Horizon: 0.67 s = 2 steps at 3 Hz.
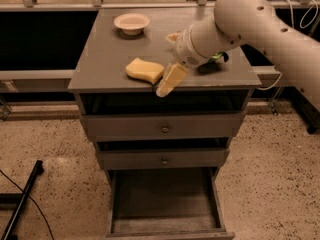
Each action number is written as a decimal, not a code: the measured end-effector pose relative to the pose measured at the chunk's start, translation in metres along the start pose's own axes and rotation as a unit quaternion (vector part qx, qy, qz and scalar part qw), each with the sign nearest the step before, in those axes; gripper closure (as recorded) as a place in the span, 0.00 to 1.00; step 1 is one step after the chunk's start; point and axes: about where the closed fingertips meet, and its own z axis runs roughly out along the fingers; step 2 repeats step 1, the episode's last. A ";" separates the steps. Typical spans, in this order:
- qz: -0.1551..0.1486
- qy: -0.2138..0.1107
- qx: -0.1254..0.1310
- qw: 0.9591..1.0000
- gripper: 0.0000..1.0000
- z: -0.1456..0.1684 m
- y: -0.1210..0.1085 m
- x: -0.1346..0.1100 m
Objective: Pick sponge from bottom drawer and place on counter
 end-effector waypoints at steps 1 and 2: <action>-0.015 0.004 0.005 1.000 0.00 -0.007 -0.001 -0.007; -0.015 0.004 0.005 1.000 0.00 -0.007 -0.001 -0.007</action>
Offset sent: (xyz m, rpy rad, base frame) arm 0.0000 0.0000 0.0000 0.0000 0.0000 0.0000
